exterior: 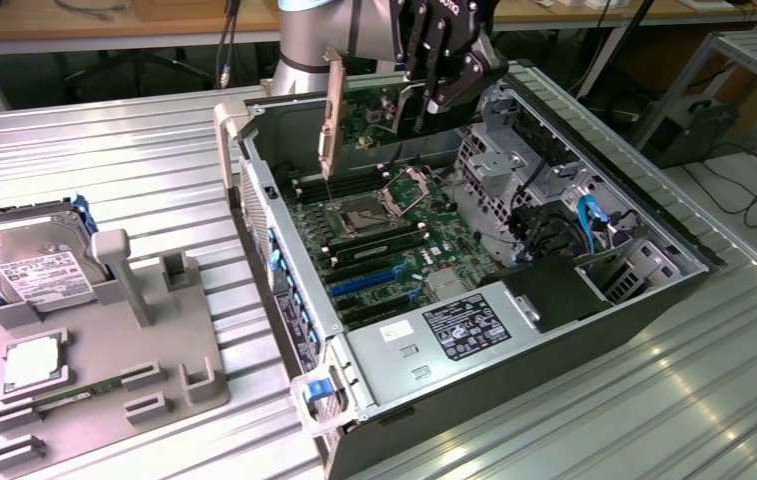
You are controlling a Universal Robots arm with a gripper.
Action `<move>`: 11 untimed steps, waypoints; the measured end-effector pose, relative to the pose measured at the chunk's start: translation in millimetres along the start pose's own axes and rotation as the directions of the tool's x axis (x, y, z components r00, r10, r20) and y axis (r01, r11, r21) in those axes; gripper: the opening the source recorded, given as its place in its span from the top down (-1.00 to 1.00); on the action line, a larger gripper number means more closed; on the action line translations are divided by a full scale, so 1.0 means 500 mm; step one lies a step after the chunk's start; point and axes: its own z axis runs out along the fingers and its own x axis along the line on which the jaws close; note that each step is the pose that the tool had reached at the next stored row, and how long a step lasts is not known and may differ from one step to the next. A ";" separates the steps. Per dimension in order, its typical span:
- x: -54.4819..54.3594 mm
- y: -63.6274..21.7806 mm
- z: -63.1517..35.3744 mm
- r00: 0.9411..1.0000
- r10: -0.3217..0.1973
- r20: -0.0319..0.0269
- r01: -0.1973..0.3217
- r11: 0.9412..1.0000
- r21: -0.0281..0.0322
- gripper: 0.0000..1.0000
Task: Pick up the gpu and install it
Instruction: 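Insert the gpu into the slot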
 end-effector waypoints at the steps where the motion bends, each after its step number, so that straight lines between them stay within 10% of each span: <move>1: 0.000 0.000 0.000 1.000 0.001 0.000 -0.001 1.000 0.000 0.44; 11: 0.000 0.000 0.005 0.999 0.036 0.000 -0.036 0.999 0.001 0.44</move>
